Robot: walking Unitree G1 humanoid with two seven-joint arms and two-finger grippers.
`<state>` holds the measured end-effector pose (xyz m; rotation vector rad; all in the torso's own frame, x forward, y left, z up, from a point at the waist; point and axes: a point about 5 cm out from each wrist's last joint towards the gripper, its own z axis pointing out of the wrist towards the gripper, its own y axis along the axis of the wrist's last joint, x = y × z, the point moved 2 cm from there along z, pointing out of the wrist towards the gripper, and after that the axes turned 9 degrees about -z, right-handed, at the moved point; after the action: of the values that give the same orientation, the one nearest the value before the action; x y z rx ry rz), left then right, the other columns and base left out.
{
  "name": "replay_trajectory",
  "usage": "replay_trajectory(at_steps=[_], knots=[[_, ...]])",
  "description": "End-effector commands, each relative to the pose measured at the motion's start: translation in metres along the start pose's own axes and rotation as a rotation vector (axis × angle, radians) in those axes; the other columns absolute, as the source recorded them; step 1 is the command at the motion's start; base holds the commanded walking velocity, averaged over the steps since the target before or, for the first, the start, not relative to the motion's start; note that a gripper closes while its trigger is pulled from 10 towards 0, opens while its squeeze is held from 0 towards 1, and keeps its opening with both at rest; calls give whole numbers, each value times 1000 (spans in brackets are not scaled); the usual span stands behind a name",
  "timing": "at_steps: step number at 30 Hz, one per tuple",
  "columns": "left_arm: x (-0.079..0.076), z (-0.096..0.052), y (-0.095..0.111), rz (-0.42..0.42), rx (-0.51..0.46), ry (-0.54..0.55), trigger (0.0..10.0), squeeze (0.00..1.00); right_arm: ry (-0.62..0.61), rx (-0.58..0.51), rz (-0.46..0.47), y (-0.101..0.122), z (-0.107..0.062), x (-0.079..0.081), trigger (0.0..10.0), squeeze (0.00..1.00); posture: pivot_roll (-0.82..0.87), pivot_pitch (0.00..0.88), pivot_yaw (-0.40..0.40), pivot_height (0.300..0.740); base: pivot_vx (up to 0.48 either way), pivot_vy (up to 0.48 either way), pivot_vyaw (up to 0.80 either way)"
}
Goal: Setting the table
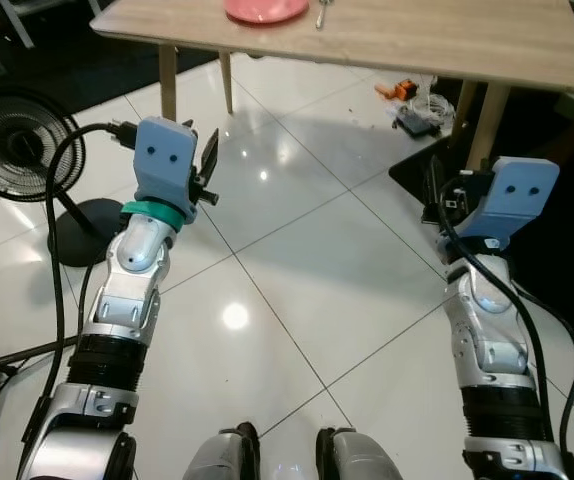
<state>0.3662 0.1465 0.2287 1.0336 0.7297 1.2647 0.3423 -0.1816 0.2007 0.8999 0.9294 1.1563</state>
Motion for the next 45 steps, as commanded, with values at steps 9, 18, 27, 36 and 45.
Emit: replay_trajectory(at_steps=[9, 18, 27, 36, 45], knots=[[-2, -5, -12, -26, 59, -16, 10000, 0, 2, 22, 6, -6, -4, 0, 10000, 0, -46, 97, 116, 740, 0, 0, -800], [9, -27, -44, -15, 193, 18, 10000, 0, 41, 142, -31, -43, -20, 6, 10000, 0, -43, 106, 115, 740, 0, 0, -800], [11, -38, -55, 1, 240, 23, 10000, 0, 70, 250, -56, -73, -41, 11, 10000, 0, -38, 115, 112, 740, 0, 0, -800], [5, -33, -50, -20, 214, -2, 10000, 0, 46, 223, -63, -69, -38, 4, 10000, 0, -46, 123, 117, 740, 0, 0, -800], [4, -32, -48, -25, 207, -9, 10000, 0, 20, 188, -71, -60, -30, -5, 10000, 0, -46, 124, 116, 740, 0, 0, -800]])
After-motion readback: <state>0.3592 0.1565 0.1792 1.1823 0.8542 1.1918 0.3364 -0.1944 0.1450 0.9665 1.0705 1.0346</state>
